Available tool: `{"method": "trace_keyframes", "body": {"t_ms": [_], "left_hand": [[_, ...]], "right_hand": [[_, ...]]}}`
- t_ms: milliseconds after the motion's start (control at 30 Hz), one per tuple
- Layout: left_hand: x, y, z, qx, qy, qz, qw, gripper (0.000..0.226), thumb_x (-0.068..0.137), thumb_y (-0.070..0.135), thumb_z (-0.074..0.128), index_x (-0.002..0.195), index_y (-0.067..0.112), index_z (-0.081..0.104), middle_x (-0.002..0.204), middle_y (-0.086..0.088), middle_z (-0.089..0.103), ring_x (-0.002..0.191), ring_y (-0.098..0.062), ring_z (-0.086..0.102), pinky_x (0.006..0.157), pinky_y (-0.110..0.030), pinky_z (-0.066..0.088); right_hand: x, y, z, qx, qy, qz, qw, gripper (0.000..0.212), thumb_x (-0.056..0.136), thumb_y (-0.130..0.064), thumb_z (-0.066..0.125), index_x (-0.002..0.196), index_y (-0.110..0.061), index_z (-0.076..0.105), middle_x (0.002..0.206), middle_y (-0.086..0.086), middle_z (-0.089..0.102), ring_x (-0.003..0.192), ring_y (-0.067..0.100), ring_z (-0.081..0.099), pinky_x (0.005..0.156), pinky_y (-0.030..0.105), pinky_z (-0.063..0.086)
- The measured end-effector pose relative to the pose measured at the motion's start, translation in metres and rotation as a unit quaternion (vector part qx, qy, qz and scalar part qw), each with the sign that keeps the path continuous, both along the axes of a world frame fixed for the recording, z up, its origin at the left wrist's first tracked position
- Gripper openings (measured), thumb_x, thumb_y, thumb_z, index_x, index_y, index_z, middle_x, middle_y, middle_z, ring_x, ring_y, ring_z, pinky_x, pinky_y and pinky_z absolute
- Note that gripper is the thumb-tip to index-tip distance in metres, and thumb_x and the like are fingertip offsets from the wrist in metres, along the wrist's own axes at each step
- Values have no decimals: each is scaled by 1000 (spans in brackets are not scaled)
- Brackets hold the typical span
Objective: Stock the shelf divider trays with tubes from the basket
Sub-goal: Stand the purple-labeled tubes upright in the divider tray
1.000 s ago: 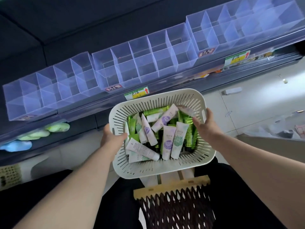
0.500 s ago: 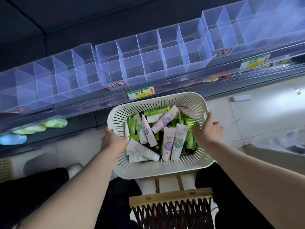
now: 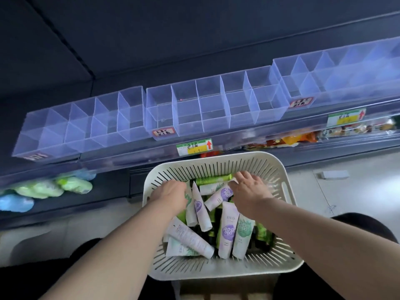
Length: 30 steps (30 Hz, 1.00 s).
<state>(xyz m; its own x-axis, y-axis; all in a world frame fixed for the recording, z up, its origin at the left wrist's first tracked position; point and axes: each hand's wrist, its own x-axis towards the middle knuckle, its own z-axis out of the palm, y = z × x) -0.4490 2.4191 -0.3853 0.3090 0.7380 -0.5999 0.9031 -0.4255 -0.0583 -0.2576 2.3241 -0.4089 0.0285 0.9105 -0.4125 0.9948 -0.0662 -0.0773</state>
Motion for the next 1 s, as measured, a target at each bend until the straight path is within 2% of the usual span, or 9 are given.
{"method": "trace_keyframes", "body": {"t_ms": [100,200,333,467,767,867,1000], "left_hand": [[-1,1,-9,13,-16,-5,1000,28,88,36,61,114,27,64,115,0,60,106,-23,57,83,-34,50],[-5,-1,-15,39,-41,-21,998,32,87,41,63,115,27,64,117,0,59,109,-22,55,84,-32,48],[-13,-21,-1,62,-61,-24,996,30,88,37,62,114,23,65,118,-2,60,110,-23,56,88,-35,50],[-9,-33,26,119,-89,-56,987,32,87,34,58,118,24,61,122,-2,58,113,-24,53,90,-37,49],[-23,-13,75,260,-203,-23,944,39,93,24,52,133,24,53,134,-5,47,124,-26,40,95,-42,44],[-41,5,76,346,-230,-2,910,49,93,28,55,140,24,42,149,-6,32,135,-27,27,104,-45,34],[-66,46,79,419,-208,28,884,67,91,40,58,146,15,28,156,-9,18,142,-30,15,113,-46,21]], "right_hand": [[-9,7,-14,28,-2,40,999,38,93,-34,48,129,-22,48,132,4,39,118,24,36,102,42,35],[-15,11,-20,70,7,52,996,39,94,-37,48,130,-22,48,136,4,38,123,24,35,104,43,34],[-20,-10,-5,117,11,18,993,43,93,-41,48,132,-23,47,137,3,38,126,24,34,103,43,35],[-15,-25,18,144,-29,29,989,45,92,-42,48,133,-23,46,141,3,35,128,25,32,103,42,34],[-19,8,87,268,-30,-9,963,47,93,-44,47,134,-22,43,141,3,36,127,25,35,102,42,33],[-22,23,92,284,-23,-25,958,51,93,-43,45,139,-21,37,147,3,32,133,24,30,107,43,30],[-27,47,89,292,-45,-26,955,62,95,-47,41,148,-19,20,155,3,20,143,23,14,113,43,21]]}}
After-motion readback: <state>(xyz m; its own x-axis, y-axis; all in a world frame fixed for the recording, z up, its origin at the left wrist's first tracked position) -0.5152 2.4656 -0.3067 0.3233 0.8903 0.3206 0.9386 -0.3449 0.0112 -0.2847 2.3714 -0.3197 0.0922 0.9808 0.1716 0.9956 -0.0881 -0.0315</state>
